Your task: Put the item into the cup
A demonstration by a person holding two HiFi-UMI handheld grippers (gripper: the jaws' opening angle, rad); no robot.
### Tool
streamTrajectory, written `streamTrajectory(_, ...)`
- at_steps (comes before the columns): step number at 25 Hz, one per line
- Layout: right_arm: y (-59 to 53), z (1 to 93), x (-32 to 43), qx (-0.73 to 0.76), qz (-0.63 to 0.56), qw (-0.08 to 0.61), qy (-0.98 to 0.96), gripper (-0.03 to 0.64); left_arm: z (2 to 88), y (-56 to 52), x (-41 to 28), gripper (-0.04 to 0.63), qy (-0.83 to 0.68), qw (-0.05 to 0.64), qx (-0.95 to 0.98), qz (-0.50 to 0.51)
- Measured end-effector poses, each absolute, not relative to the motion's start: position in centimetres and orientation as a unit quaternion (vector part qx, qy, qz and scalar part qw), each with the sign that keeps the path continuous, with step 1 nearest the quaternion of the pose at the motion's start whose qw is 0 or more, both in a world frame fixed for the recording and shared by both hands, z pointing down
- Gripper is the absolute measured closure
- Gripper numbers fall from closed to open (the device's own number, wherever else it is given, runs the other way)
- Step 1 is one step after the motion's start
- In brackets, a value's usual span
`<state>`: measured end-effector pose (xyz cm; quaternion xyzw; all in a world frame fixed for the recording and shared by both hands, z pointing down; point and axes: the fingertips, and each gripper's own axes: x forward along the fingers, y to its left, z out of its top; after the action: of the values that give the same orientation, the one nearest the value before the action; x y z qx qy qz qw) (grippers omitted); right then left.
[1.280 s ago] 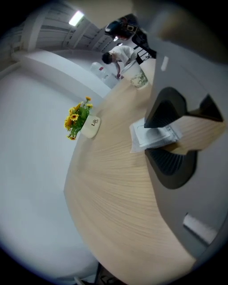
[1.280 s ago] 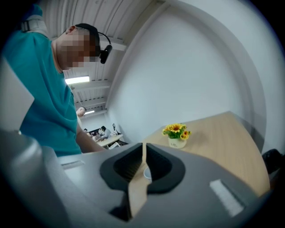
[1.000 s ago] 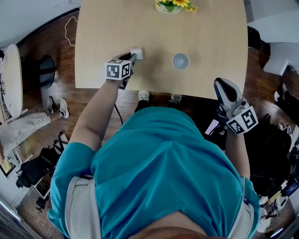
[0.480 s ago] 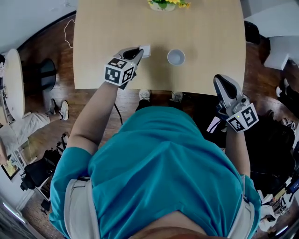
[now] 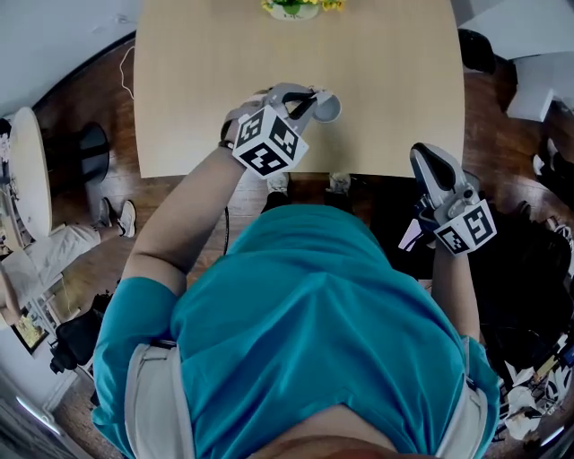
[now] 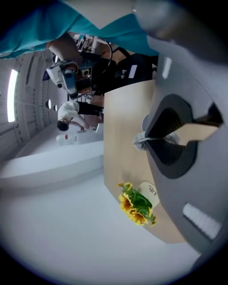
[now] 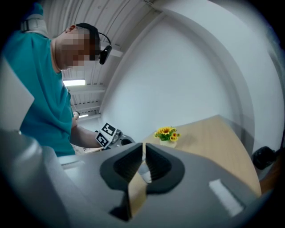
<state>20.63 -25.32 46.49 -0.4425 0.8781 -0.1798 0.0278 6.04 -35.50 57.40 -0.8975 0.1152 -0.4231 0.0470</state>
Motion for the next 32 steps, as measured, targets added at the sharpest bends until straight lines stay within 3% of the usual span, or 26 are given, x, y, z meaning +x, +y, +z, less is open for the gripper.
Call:
streamTrajectory(16,-25.1,47.2,22.6,-0.458,-0.191,0.039,0.867,0.600,66.3,-34.3,8.5,0.572,0.018,0.119,-0.814,-0.568)
streamTrajectory(28,-25.2,47.1,23.1,-0.459,-0.192,0.042,0.866,0.600,66.8,-34.2,9.6,0.567,0.010,0.089,-0.819,-0.568)
streamTrajectory(32,-25.6,46.7,22.9,-0.458,-0.189,0.046,0.867,0.600,65.8,-34.3,9.3,0.532,0.011,0.090,-0.823,-0.561)
